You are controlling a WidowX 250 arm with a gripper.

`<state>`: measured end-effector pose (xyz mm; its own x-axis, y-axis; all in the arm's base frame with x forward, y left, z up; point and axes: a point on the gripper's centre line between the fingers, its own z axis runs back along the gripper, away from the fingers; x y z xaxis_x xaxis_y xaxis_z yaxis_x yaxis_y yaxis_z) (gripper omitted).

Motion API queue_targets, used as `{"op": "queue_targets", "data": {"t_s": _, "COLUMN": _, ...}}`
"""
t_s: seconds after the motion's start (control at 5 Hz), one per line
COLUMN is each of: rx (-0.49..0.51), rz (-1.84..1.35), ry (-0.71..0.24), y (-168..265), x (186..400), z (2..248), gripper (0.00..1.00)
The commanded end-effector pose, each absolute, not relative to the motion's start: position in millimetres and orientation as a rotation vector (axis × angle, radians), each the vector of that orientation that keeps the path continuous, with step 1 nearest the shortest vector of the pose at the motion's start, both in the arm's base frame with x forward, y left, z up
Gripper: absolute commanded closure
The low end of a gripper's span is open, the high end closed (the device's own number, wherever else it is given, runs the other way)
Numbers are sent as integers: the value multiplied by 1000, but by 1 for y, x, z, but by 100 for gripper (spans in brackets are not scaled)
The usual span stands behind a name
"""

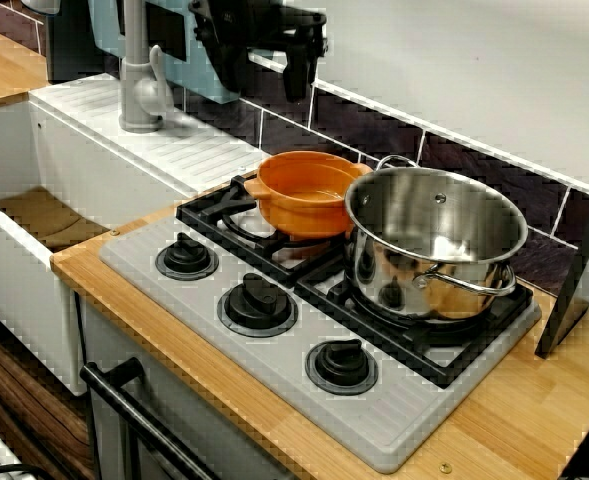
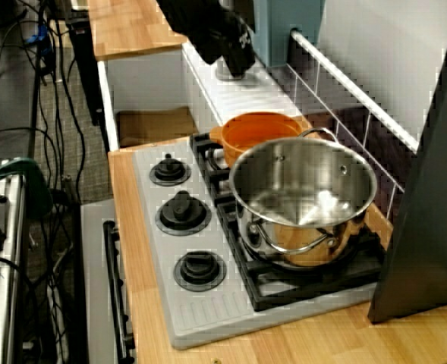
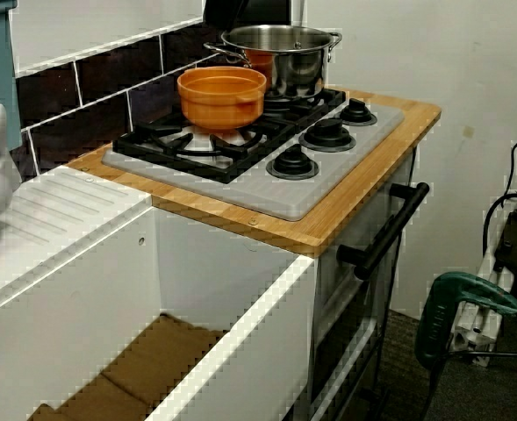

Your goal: Lift pot from stove

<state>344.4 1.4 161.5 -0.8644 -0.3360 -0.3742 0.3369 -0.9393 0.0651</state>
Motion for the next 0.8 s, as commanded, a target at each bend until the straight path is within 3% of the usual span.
{"op": "queue_targets", "data": {"t_s": 0.0, "rx": 605, "rz": -2780, "ry": 35, "y": 9, "x": 362, "z": 126, "gripper": 0}}
{"op": "queue_targets", "data": {"t_s": 0.6, "rx": 547, "rz": -2779, "ry": 167, "y": 27, "x": 385, "z": 84, "gripper": 0}}
